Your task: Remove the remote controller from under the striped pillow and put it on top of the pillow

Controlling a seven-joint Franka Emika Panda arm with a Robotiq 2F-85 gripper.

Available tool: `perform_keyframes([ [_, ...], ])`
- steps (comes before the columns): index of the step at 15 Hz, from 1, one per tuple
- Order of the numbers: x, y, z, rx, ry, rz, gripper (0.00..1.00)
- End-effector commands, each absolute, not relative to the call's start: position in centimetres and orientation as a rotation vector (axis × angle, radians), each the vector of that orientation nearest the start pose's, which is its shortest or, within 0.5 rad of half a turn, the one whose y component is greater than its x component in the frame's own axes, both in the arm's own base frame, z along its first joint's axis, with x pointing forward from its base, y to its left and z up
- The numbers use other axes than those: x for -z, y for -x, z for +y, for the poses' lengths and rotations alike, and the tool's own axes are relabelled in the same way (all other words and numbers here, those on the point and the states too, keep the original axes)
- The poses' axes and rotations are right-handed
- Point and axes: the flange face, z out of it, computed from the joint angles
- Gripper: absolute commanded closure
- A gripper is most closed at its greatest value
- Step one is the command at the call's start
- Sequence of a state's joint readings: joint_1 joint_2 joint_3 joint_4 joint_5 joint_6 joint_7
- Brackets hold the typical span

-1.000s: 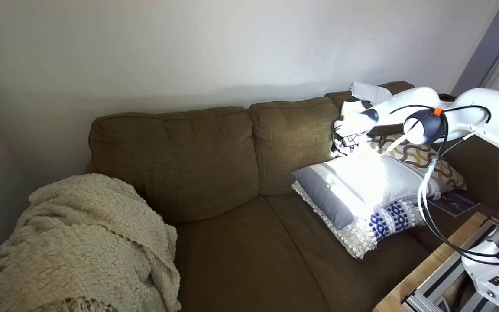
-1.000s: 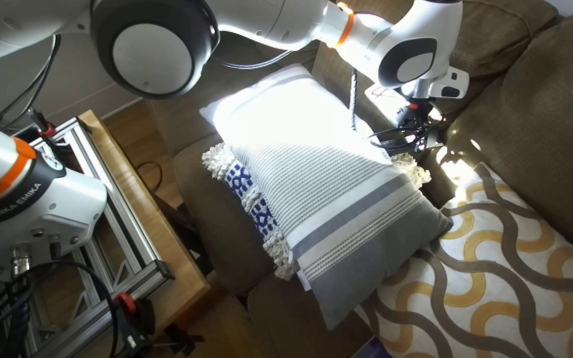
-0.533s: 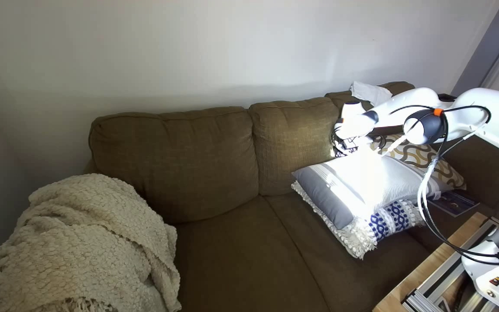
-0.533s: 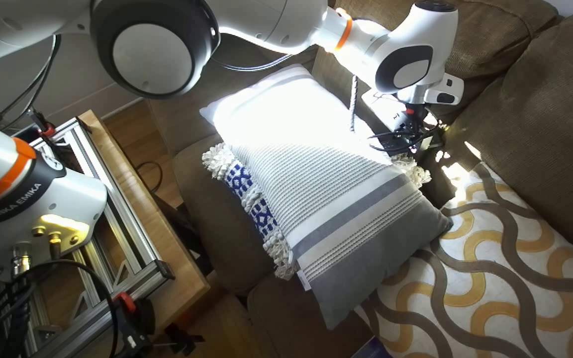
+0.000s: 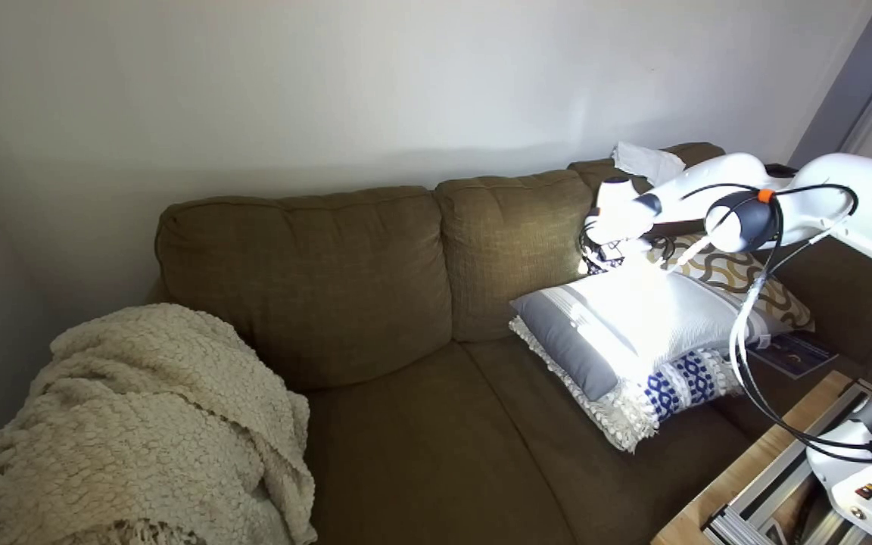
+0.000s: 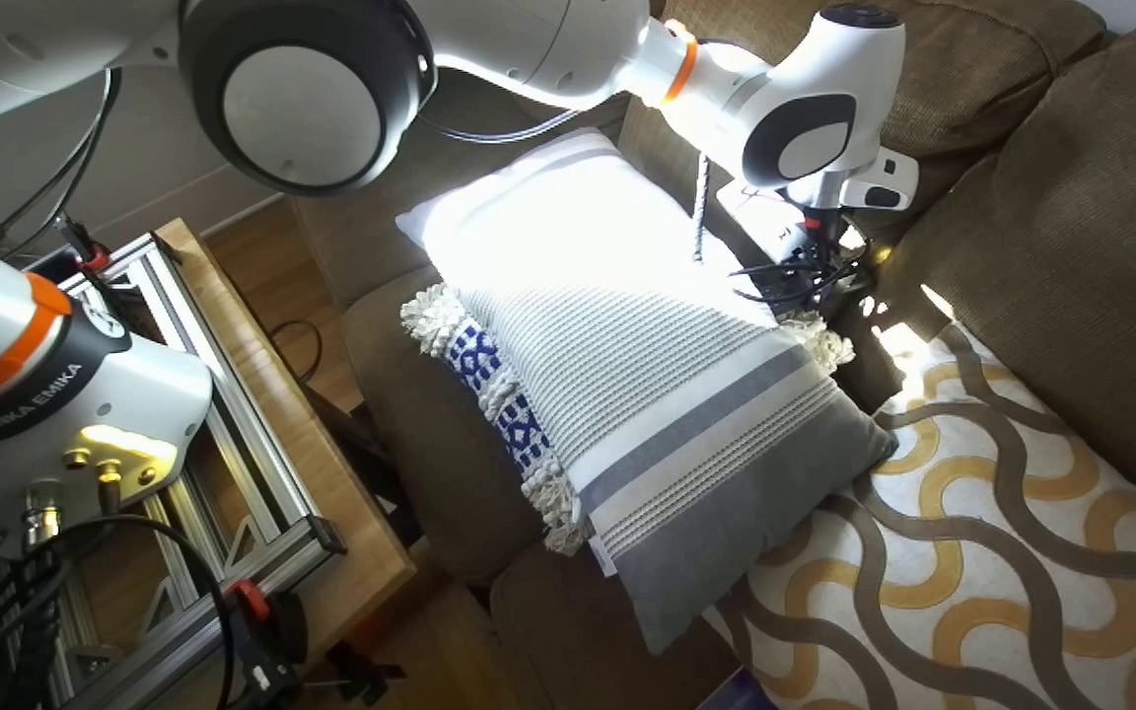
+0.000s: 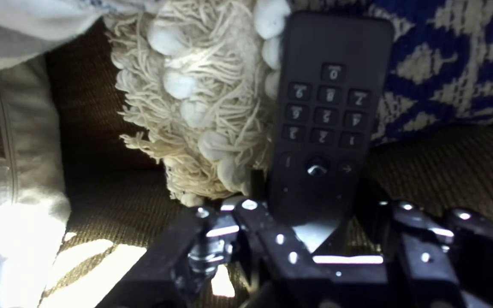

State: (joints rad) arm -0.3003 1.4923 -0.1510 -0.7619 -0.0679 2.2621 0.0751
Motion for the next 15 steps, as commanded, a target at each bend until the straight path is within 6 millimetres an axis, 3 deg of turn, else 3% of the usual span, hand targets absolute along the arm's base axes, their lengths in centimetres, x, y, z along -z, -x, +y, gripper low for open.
perform_keyframes([
  [1, -0.5, -71.0, -28.3, -0.030, 3.326, 0.587, 0.73],
  [8, -3.0, -71.2, -27.5, -0.109, 3.401, 0.634, 0.74],
  [15, -5.0, -71.3, -24.9, -0.262, 3.486, 0.642, 0.74],
])
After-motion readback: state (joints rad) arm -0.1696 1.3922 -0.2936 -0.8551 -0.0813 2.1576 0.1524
